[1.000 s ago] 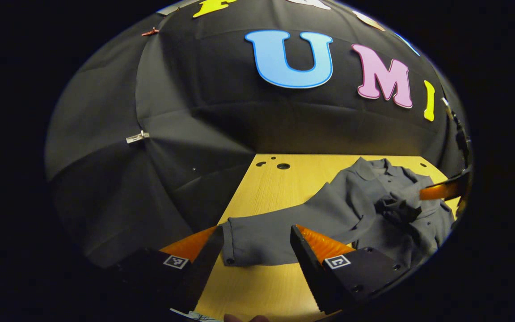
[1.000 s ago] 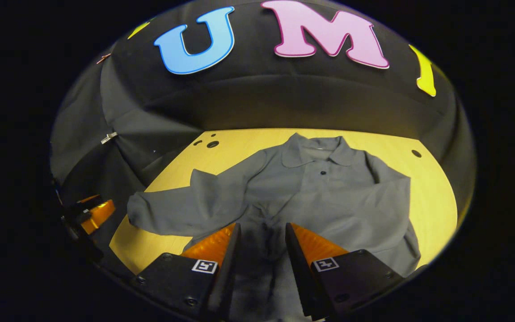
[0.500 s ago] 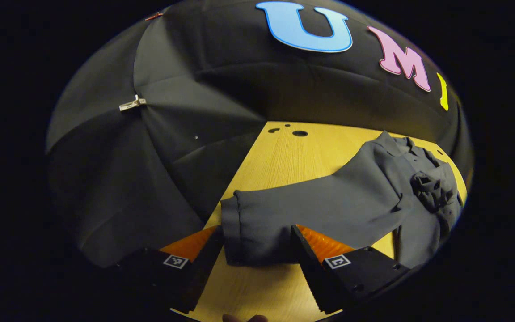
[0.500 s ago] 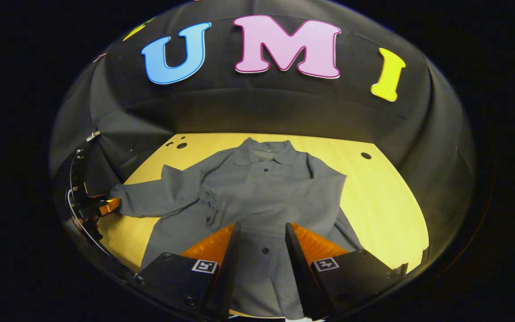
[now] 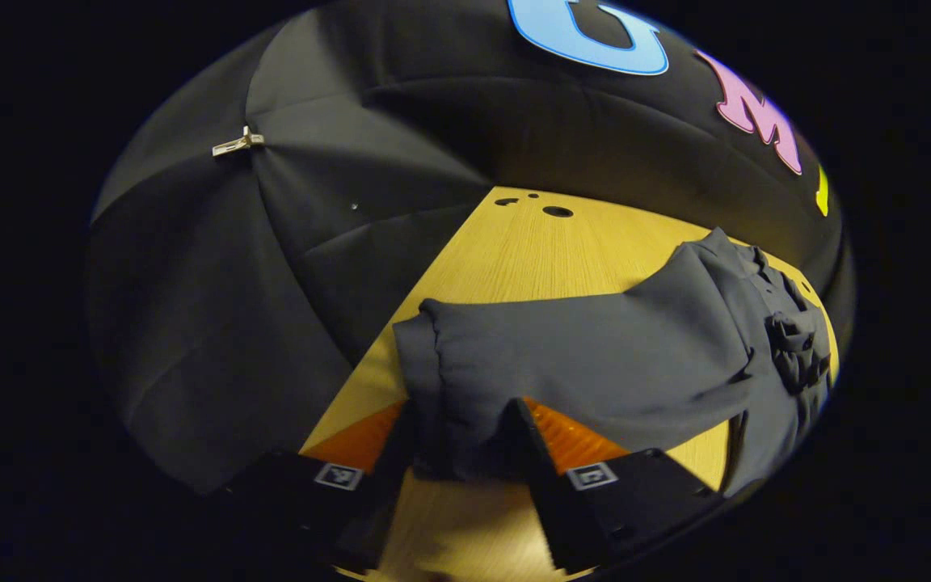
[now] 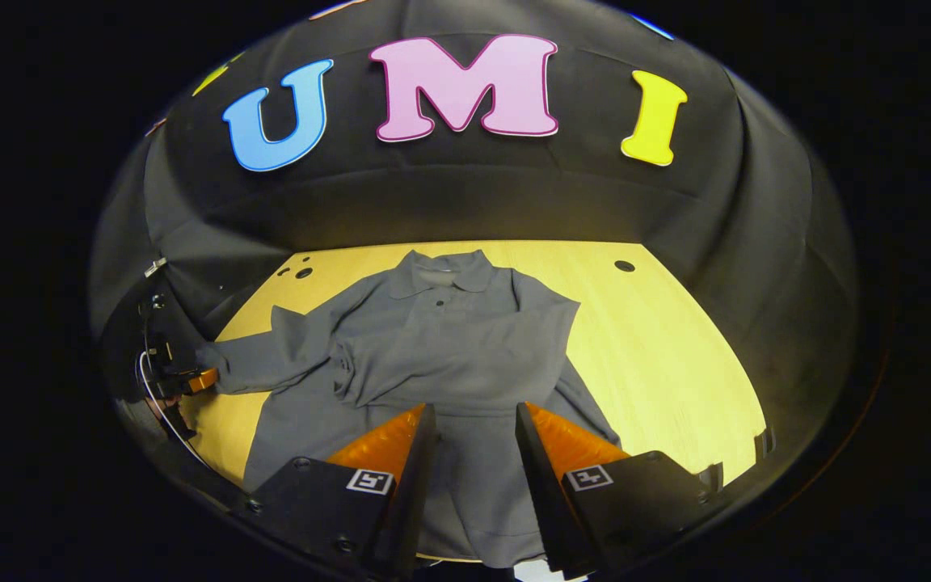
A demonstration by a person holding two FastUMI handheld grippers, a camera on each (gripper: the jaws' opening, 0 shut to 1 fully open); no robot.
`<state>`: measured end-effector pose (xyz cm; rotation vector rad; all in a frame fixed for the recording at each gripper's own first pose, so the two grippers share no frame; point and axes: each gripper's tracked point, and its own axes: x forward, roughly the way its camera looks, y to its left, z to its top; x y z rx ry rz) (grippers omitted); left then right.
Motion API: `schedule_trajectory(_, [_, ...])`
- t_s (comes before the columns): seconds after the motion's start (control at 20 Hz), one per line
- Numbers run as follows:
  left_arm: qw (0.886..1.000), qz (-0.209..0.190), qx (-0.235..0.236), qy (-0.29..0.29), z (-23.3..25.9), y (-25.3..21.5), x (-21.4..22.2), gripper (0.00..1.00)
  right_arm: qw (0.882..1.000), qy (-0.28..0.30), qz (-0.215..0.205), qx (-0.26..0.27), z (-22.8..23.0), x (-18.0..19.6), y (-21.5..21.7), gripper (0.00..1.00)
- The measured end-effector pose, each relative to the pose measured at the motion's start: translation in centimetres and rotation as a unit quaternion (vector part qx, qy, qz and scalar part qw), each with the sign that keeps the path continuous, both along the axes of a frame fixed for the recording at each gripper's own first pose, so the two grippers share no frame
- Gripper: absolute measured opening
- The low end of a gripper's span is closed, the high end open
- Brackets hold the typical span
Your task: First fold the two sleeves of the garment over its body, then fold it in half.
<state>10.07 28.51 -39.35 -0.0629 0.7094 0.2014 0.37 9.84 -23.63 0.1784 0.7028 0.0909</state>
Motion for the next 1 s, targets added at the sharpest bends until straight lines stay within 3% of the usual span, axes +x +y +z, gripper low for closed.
schedule_trajectory(0.15, [1.0,-0.007,0.008,0.017,0.2,-0.6,0.2,0.19,1.0,-0.006,0.001,0.0,0.4,0.2,-0.8,0.62])
schedule_trajectory(0.2, [1.0,-0.002,0.006,0.02,0.4,-0.5,0.5,0.12,1.0,-0.01,0.001,0.0,0.5,0.3,-1.1,0.62])
schedule_trajectory(0.5, [0.999,0.018,0.01,-0.044,6.5,-2.0,0.6,0.06,1.0,-0.018,0.0,0.006,0.3,0.7,-3.2,0.62])
schedule_trajectory(0.65, [0.996,-0.008,0.017,-0.085,11.6,-4.9,0.9,0.07,1.0,-0.017,-0.004,0.011,-0.2,0.8,-4.4,0.62])
schedule_trajectory(1.0, [0.982,-0.089,-0.04,-0.161,21.5,-17.1,2.9,0.07,0.999,-0.011,-0.022,0.023,-1.4,0.9,-7.7,0.62])
